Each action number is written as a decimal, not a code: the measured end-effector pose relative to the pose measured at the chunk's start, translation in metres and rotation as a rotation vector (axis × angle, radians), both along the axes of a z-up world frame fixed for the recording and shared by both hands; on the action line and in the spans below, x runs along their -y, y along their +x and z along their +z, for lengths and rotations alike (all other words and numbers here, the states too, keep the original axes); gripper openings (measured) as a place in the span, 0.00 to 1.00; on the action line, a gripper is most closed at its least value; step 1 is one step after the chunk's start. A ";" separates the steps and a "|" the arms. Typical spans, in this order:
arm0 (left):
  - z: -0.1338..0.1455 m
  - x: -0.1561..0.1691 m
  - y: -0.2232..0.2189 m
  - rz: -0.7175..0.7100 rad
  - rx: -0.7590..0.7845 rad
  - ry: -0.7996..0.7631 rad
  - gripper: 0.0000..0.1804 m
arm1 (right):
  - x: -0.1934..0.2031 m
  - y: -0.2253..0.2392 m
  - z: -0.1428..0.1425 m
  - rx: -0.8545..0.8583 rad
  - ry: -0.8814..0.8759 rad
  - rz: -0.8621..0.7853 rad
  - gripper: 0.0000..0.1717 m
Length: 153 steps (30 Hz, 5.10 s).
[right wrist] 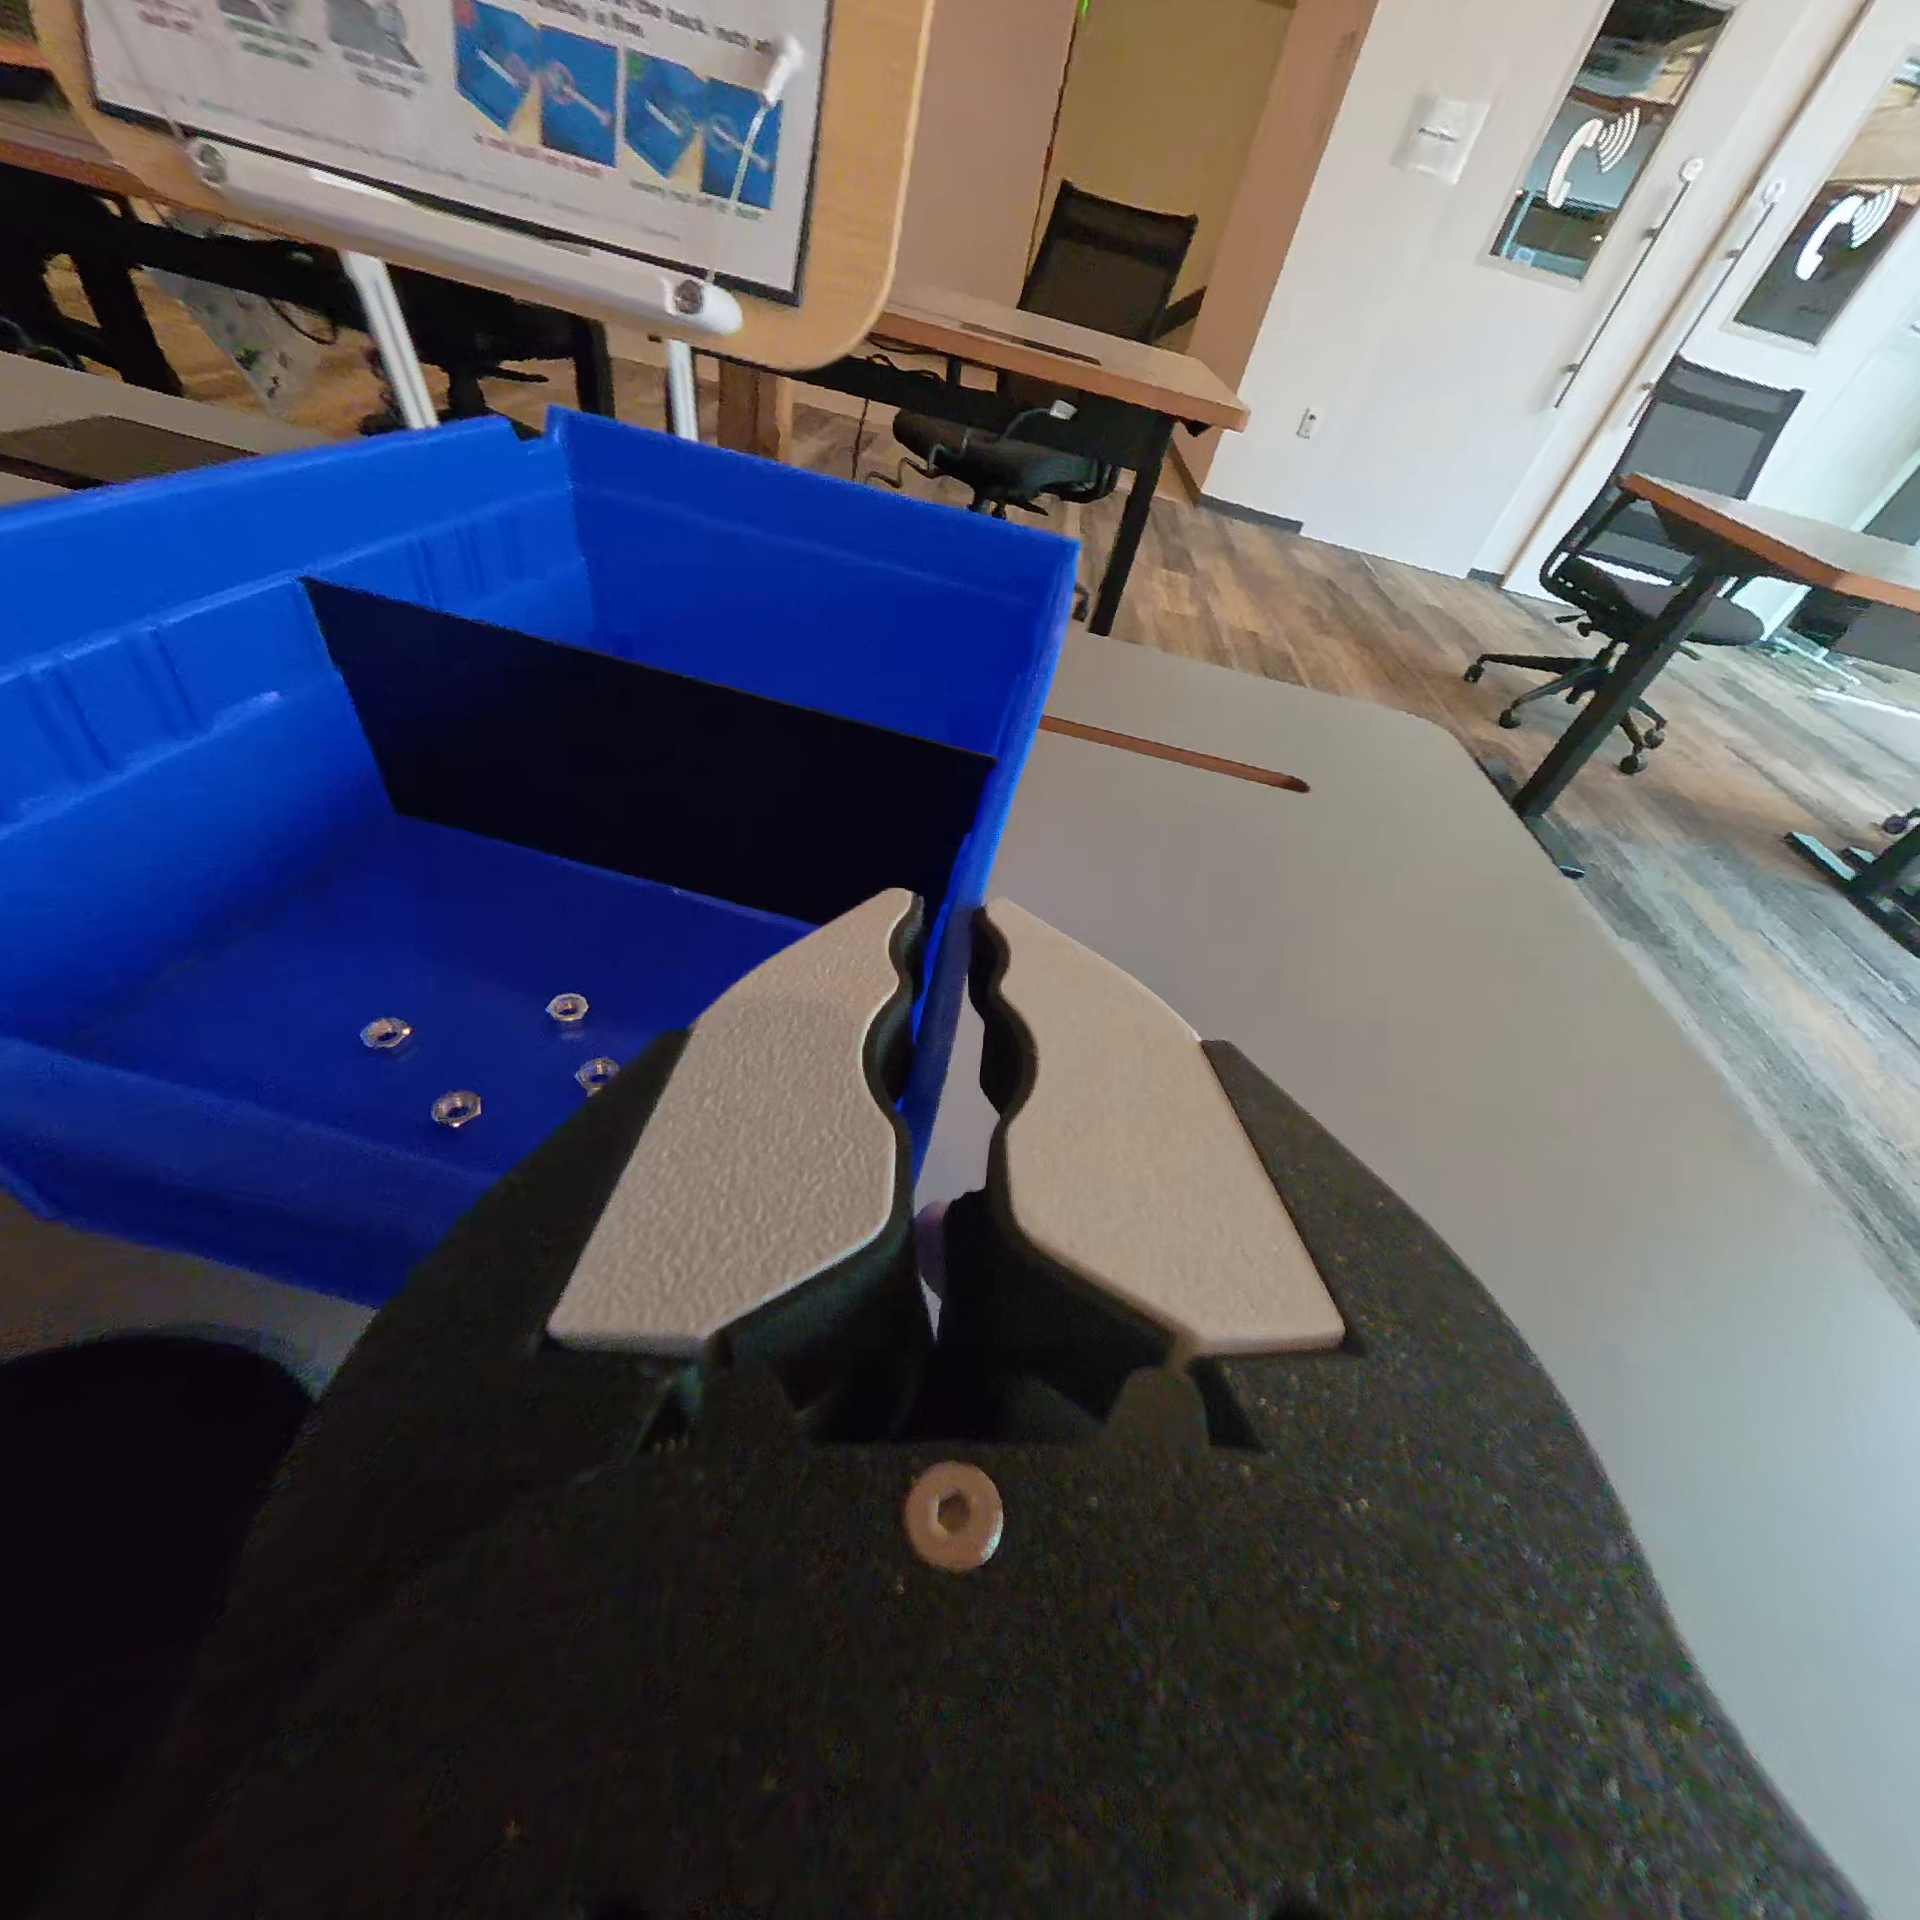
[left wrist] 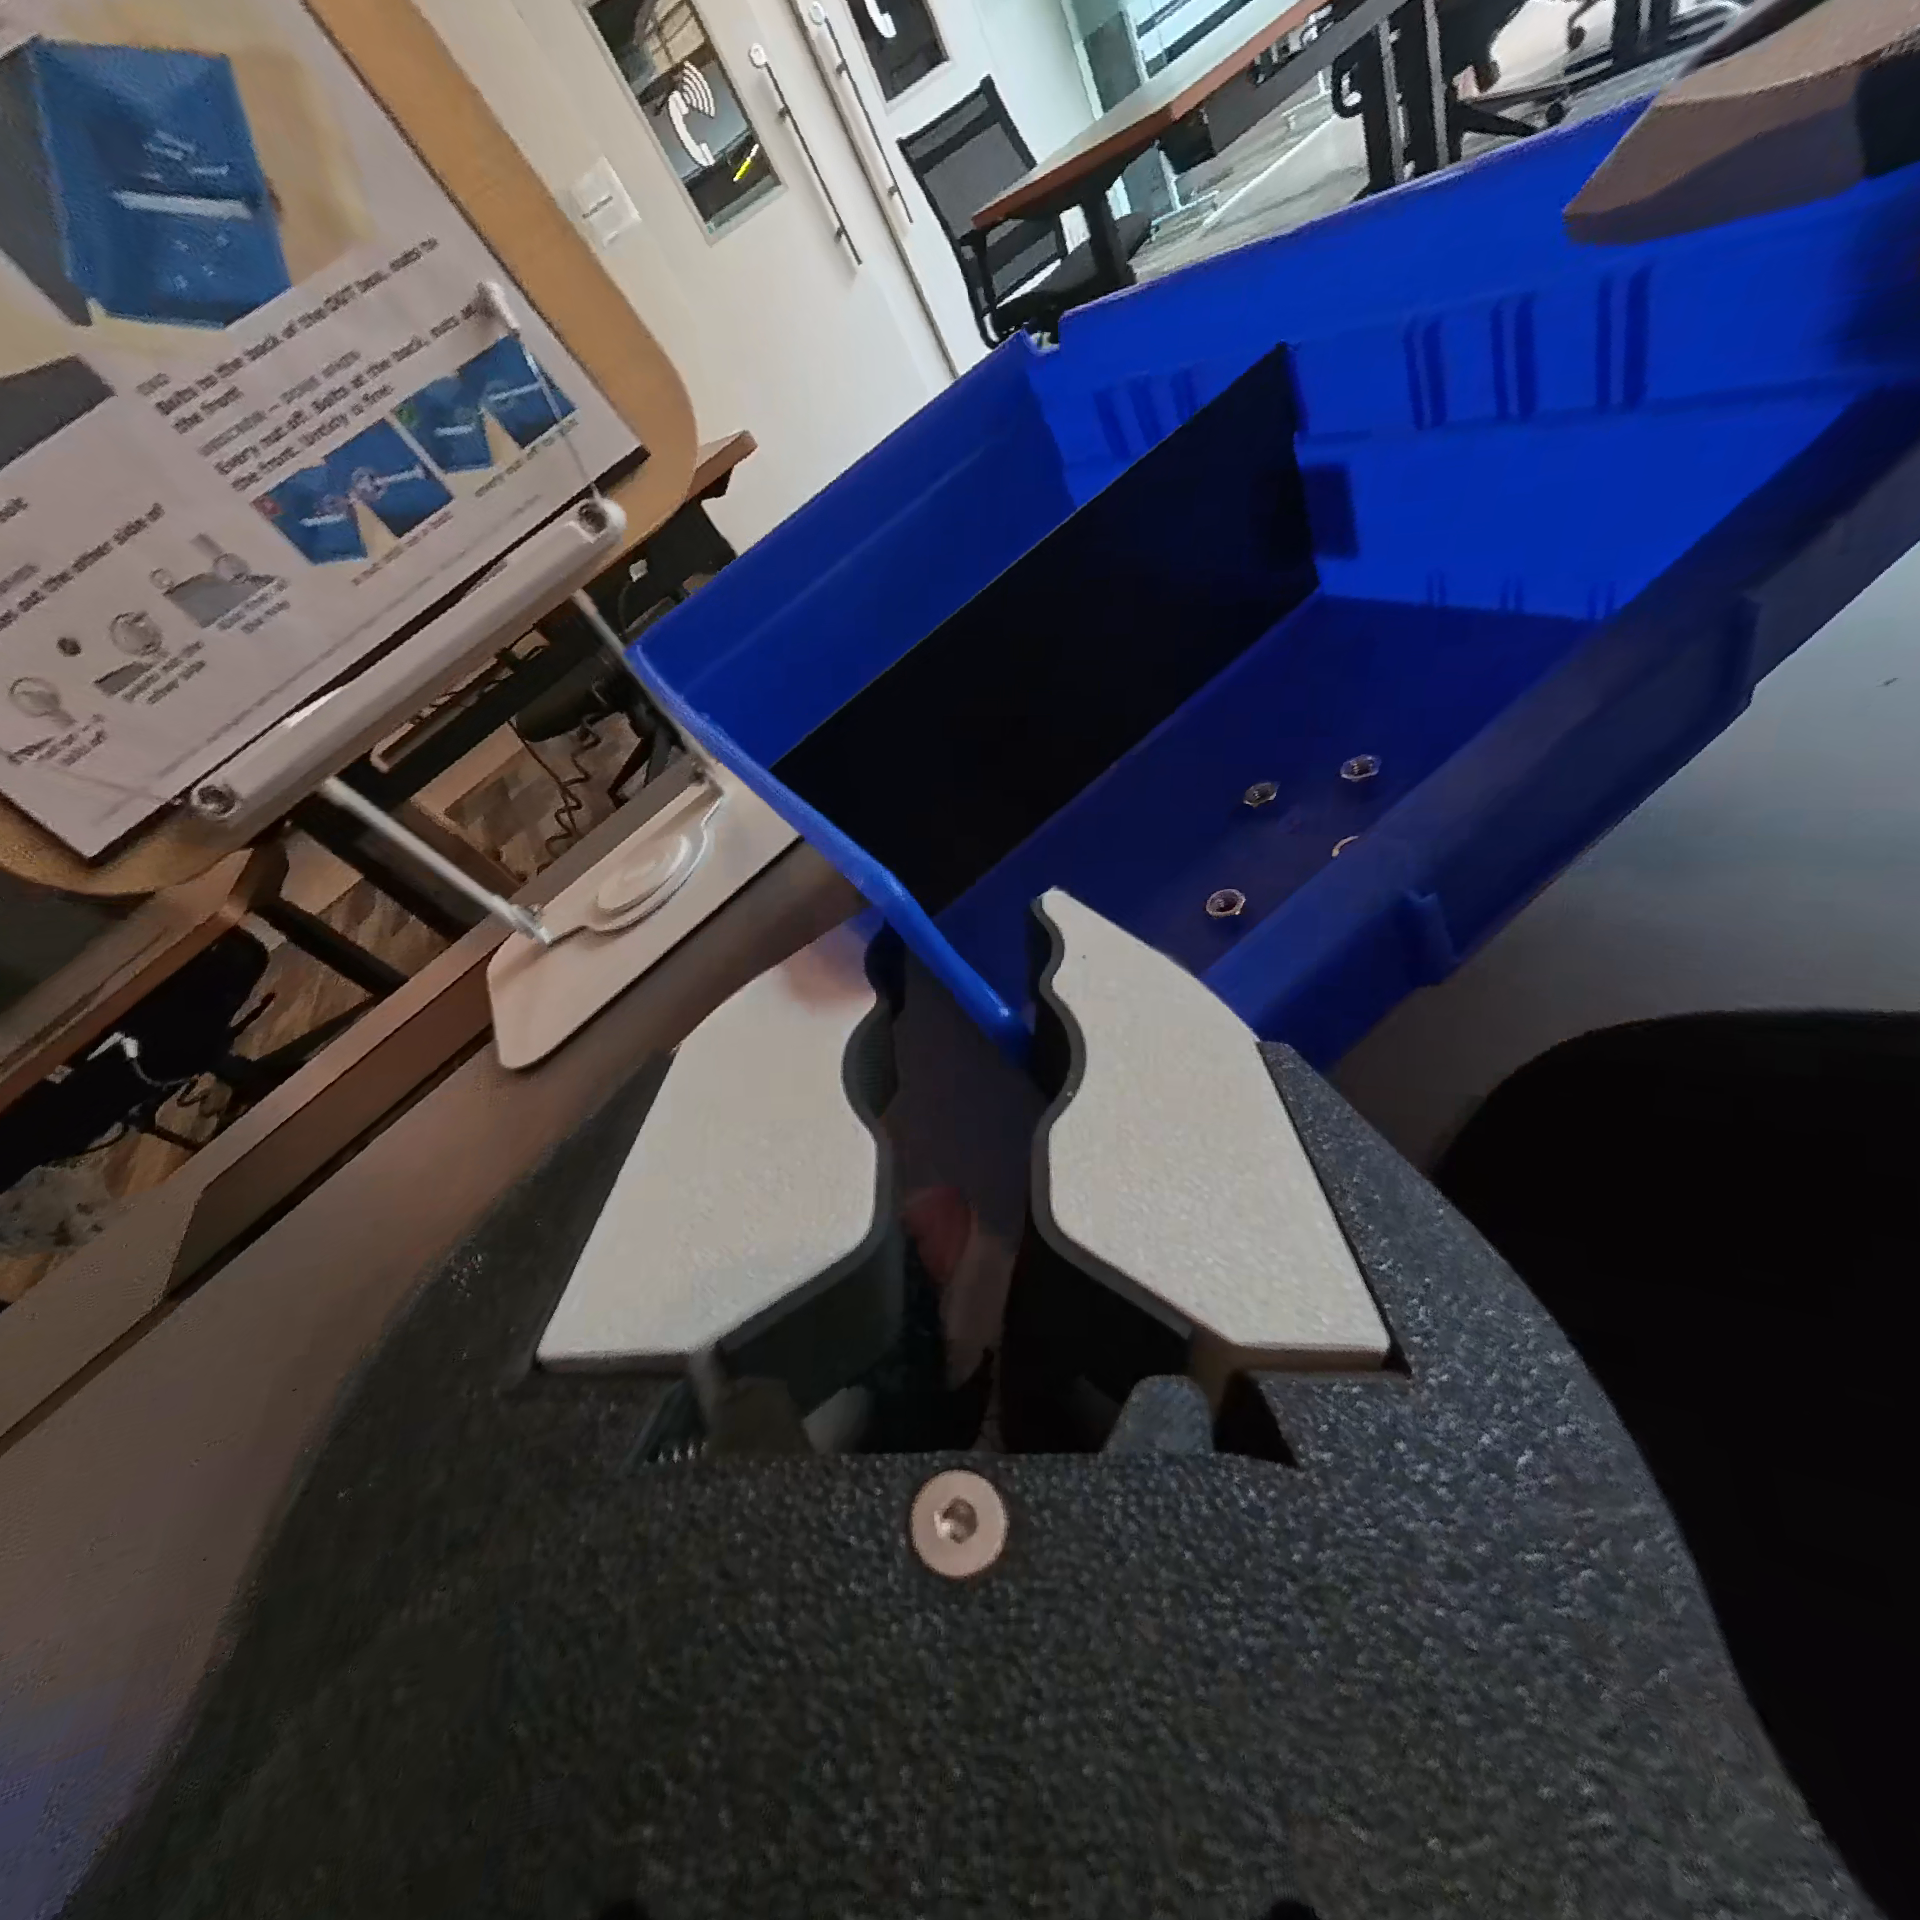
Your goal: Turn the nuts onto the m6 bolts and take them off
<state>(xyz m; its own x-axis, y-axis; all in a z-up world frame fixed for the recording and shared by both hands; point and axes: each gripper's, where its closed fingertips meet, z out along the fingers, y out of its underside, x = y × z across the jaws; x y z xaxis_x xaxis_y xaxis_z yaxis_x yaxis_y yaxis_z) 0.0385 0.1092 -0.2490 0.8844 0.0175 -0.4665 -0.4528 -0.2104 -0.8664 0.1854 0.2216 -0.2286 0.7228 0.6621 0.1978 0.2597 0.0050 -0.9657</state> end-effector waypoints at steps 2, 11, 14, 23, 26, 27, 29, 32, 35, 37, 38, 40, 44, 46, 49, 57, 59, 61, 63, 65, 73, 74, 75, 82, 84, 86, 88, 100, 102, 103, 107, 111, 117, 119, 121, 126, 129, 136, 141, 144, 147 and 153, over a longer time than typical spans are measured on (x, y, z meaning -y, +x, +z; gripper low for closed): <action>-0.002 0.007 -0.008 0.016 0.004 -0.002 0.12 | 0.005 -0.010 0.000 -0.006 -0.001 0.014 0.04; -0.009 0.027 -0.030 0.077 0.014 -0.001 0.12 | 0.016 -0.039 -0.007 -0.017 -0.008 0.079 0.04; -0.011 0.031 -0.035 0.089 0.023 -0.001 0.12 | 0.019 -0.045 -0.007 -0.020 0.002 0.087 0.04; -0.015 0.032 -0.037 0.086 0.029 -0.005 0.12 | 0.019 -0.045 -0.012 -0.043 -0.003 0.073 0.04; -0.017 0.032 -0.038 0.083 0.050 -0.003 0.12 | 0.019 -0.045 -0.014 -0.039 -0.008 0.065 0.05; -0.017 0.032 -0.038 0.082 0.055 -0.002 0.12 | 0.019 -0.045 -0.016 -0.036 -0.016 0.060 0.05; -0.020 0.032 -0.037 0.065 0.079 -0.006 0.13 | 0.018 -0.043 -0.021 -0.025 -0.022 0.058 0.06; -0.023 0.034 -0.040 0.062 0.045 -0.008 0.22 | 0.018 -0.042 -0.028 0.021 -0.016 0.077 0.10; -0.013 0.038 -0.042 0.063 -0.012 0.055 0.32 | 0.016 -0.034 -0.015 -0.012 0.071 0.046 0.19; -0.011 0.041 -0.040 0.052 -0.011 0.064 0.35 | 0.014 -0.027 -0.004 -0.035 0.102 0.023 0.26; -0.011 0.043 -0.040 0.048 -0.006 0.063 0.36 | 0.014 -0.024 0.000 -0.049 0.108 0.017 0.30; -0.007 0.048 -0.041 0.043 0.009 0.074 0.40 | 0.017 -0.020 0.008 -0.071 0.117 0.009 0.41; 0.019 0.069 -0.042 -0.002 0.094 0.149 0.42 | 0.029 -0.014 0.027 -0.099 0.163 -0.006 0.53; 0.036 0.086 -0.045 -0.041 0.170 0.174 0.42 | 0.042 -0.015 0.042 -0.124 0.203 -0.002 0.53; 0.066 0.117 -0.066 -0.078 0.273 0.214 0.46 | 0.070 -0.027 0.069 -0.182 0.272 0.040 0.54; 0.119 0.251 -0.205 0.181 0.267 0.368 0.47 | 0.186 -0.118 0.142 -0.384 0.393 0.336 0.57; 0.119 0.295 -0.246 0.305 0.252 0.406 0.45 | 0.224 -0.156 0.148 -0.447 0.348 0.475 0.59; 0.113 0.338 -0.281 0.409 0.266 0.440 0.44 | 0.259 -0.197 0.145 -0.474 0.294 0.607 0.61; 0.101 0.375 -0.314 0.512 0.284 0.441 0.44 | 0.289 -0.239 0.132 -0.466 0.225 0.713 0.64; 0.085 0.402 -0.342 0.597 0.312 0.414 0.44 | 0.315 -0.282 0.111 -0.428 0.145 0.788 0.67; 0.011 0.426 -0.421 0.745 0.346 0.151 0.45 | 0.358 -0.396 0.005 -0.071 -0.031 0.813 0.64; 0.002 0.424 -0.426 0.741 0.362 0.120 0.45 | 0.359 -0.403 -0.005 -0.029 -0.033 0.808 0.62; -0.005 0.421 -0.429 0.739 0.373 0.092 0.45 | 0.359 -0.409 -0.012 -0.003 -0.043 0.805 0.62; -0.024 0.402 -0.441 0.713 0.381 0.019 0.41 | 0.368 -0.436 -0.046 0.098 -0.178 0.822 0.61; -0.028 0.396 -0.442 0.708 0.386 0.006 0.40 | 0.367 -0.441 -0.048 0.106 -0.195 0.819 0.61; -0.032 0.390 -0.443 0.697 0.397 -0.003 0.39 | 0.364 -0.446 -0.048 0.112 -0.197 0.807 0.58; -0.033 0.383 -0.442 0.677 0.423 0.008 0.37 | 0.363 -0.450 -0.050 0.133 -0.188 0.811 0.58; -0.032 0.381 -0.447 0.697 0.437 0.035 0.18 | 0.378 -0.460 -0.040 0.125 -0.141 0.854 0.49; -0.031 0.381 -0.448 0.715 0.433 0.036 0.16 | 0.376 -0.466 -0.040 0.136 -0.135 0.843 0.47; -0.032 0.380 -0.448 0.718 0.434 0.037 0.15 | 0.378 -0.468 -0.040 0.136 -0.140 0.849 0.45; -0.032 0.382 -0.450 0.764 0.448 0.058 0.06 | 0.367 -0.471 -0.042 0.204 -0.049 0.803 0.28; -0.028 0.382 -0.444 0.828 0.434 0.077 0.03 | 0.354 -0.468 -0.044 0.302 0.065 0.747 0.20; -0.022 0.377 -0.423 0.883 0.394 0.137 0.03 | 0.337 -0.455 -0.040 0.333 0.153 0.670 0.12; -0.016 0.374 -0.413 0.889 0.368 0.170 0.03 | 0.332 -0.447 -0.034 0.326 0.210 0.651 0.12; -0.005 0.370 -0.403 0.883 0.341 0.217 0.03 | 0.327 -0.436 -0.023 0.303 0.255 0.633 0.11; 0.023 0.350 -0.371 0.830 0.296 0.241 0.04 | 0.310 -0.399 0.001 0.278 0.286 0.579 0.11; 0.031 0.321 -0.354 0.746 0.289 0.225 0.04 | 0.291 -0.370 0.005 0.288 0.294 0.508 0.11; 0.011 0.253 -0.313 0.624 0.332 0.135 0.05 | 0.243 -0.311 -0.011 0.317 0.191 0.394 0.11; 0.004 0.220 -0.285 0.561 0.321 0.086 0.05 | 0.219 -0.278 -0.019 0.317 0.145 0.336 0.11; 0.001 0.203 -0.275 0.534 0.315 0.064 0.05 | 0.207 -0.265 -0.022 0.316 0.129 0.304 0.11; -0.002 0.190 -0.268 0.508 0.324 0.057 0.05 | 0.199 -0.255 -0.025 0.318 0.125 0.276 0.11; -0.010 0.175 -0.252 0.465 0.336 0.023 0.07 | 0.187 -0.237 -0.031 0.323 0.113 0.243 0.11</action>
<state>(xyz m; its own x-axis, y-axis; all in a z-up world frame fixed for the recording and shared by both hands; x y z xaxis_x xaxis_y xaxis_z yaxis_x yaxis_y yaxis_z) -0.2131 -0.0661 -0.2594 0.8810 0.4467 -0.1557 -0.0160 -0.3009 -0.9535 -0.0519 0.0347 -0.2600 0.4376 0.7669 0.4694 0.5271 0.2041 -0.8249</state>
